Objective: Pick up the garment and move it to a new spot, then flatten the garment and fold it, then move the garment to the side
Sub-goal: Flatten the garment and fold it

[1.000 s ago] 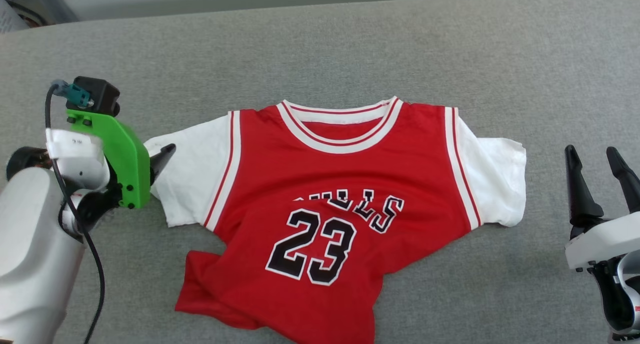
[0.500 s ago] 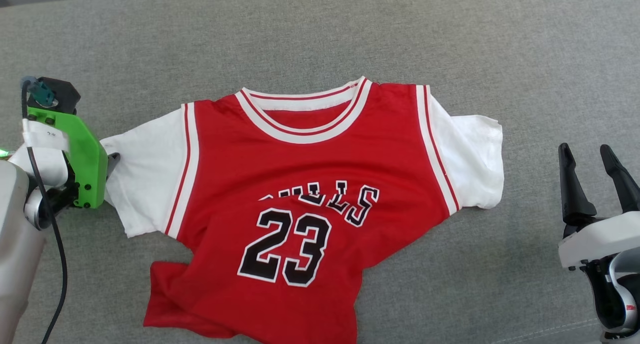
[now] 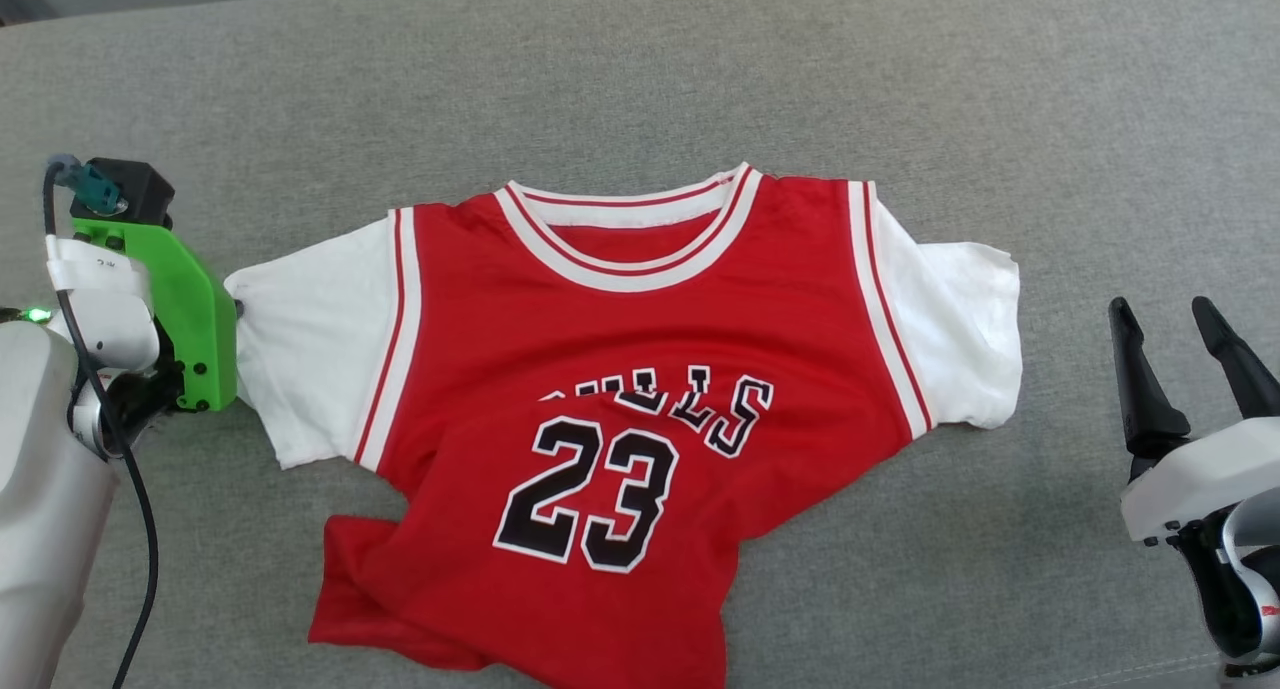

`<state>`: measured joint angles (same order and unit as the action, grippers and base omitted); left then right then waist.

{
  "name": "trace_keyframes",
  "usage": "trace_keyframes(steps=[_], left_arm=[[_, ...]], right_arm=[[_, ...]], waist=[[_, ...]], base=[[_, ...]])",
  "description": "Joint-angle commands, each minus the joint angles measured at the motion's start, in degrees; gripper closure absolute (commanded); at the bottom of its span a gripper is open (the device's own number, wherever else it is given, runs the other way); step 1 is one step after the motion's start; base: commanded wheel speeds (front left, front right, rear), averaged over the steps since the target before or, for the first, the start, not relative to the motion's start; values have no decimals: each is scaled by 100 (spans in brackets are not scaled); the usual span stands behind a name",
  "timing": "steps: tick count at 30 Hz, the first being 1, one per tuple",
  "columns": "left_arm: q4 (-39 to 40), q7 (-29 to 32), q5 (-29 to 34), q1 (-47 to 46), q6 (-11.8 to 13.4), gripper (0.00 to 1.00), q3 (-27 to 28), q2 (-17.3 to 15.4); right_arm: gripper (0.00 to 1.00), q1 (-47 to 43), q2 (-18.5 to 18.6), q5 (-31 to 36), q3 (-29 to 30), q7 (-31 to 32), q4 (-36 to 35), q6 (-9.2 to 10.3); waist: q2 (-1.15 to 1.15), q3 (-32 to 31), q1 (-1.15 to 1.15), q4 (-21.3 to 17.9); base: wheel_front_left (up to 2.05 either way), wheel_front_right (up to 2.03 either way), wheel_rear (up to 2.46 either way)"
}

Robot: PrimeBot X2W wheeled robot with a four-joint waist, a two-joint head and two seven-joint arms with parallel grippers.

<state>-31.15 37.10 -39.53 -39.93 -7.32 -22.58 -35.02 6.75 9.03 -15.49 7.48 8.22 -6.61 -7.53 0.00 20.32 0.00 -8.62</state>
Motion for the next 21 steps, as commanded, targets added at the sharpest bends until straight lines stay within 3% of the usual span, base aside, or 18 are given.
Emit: trace_keyframes(steps=[1, 9, 14, 21], left_arm=[[24, -76, -63, 114, -9, 100, 1, 41], [1109, -67, -135, 468, 163, 100, 96, -164], [2475, 118, -240, 1090, 577, 100, 211, -347], [4180, 467, -373, 1911, 1112, 100, 340, -608]], right_arm=[[0, 66, 120, 13, -26, 119, 32, 4], [0, 78, 981, -215, -308, 1329, 181, 4], [0, 356, 1391, -624, -478, 2434, 334, 4], [0, 1009, 1744, -938, -671, 3513, 685, 4]], waist=[[0, -133, 0, 125], [0, -412, 0, 464], [0, -401, 0, 680], [0, -197, 0, 981]], base=[[0, 0, 0], [0, 0, 0], [0, 0, 0], [0, 0, 0]])
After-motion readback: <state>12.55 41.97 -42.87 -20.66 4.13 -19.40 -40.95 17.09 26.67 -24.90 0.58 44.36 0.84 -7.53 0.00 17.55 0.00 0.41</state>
